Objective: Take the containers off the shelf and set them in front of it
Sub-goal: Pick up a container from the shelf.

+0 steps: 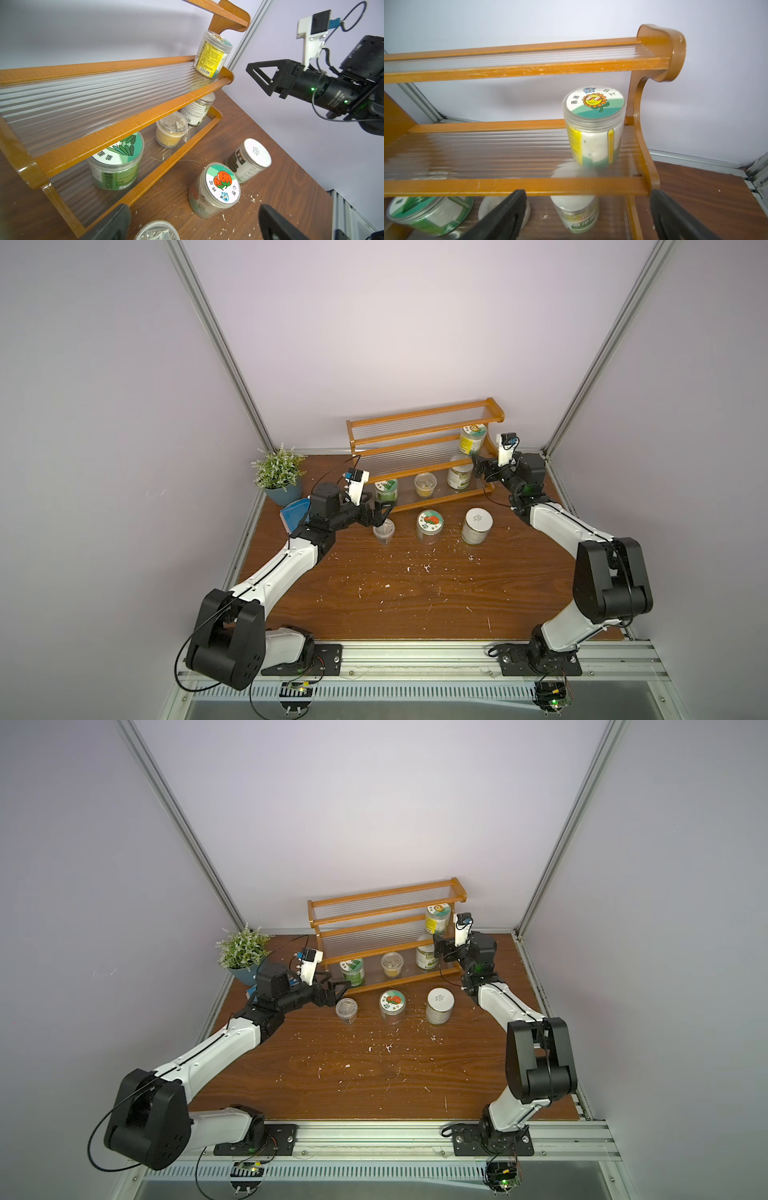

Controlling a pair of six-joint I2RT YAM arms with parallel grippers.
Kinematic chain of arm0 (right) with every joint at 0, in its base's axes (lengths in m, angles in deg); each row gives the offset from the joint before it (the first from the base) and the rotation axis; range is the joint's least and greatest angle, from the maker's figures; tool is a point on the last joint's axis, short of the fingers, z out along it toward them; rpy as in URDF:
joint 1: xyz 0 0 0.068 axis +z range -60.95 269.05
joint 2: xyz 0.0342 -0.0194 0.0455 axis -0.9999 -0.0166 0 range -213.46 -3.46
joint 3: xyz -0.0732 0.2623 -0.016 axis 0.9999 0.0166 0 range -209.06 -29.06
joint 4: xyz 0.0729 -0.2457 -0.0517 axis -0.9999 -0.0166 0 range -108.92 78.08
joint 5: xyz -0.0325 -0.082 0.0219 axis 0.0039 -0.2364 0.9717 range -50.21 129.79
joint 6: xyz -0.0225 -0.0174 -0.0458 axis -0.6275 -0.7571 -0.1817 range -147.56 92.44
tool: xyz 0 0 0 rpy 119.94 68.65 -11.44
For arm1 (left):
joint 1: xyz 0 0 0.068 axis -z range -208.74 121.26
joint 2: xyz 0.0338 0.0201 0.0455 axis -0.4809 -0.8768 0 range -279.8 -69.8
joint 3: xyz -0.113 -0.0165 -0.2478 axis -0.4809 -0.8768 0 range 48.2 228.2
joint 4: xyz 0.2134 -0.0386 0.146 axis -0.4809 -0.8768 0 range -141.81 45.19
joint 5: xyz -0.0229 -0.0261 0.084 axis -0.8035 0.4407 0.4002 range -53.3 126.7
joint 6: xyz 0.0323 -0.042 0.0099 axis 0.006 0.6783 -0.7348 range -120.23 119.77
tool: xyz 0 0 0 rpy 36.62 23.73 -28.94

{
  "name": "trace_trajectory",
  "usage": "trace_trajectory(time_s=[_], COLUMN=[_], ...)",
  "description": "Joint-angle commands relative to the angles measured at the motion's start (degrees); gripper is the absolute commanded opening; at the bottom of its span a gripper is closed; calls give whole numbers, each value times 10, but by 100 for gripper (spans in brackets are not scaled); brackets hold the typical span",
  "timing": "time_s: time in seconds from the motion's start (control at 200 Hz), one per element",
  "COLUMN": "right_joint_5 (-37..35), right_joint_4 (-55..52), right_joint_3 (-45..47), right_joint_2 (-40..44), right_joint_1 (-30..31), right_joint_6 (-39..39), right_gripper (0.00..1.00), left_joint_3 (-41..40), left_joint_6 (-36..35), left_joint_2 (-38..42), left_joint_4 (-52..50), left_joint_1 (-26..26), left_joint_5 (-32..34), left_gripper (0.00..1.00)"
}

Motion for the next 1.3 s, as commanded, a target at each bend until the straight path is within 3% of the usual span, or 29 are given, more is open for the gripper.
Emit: trace_trajectory(time_s=[0.0, 0.796, 1.291], right_joint_5=[35, 67, 71], right_joint_4=[46, -17, -48], right_joint_3=[-53, -306, -361], right_joint_2=[-33, -225, -267], right_joint_1=[-7, -10, -8], right_joint_6=[-11, -28, -25], right_gripper=[99, 99, 98], left_joint_3=[18, 32, 27], left_joint_6=[-1, -13, -15], left_joint_2=[11, 2, -2], left_joint_4=[-1, -29, -28], left_joint_1=[3, 3, 3], left_joint_5=[-8, 2, 1], left_gripper=[100, 100, 100])
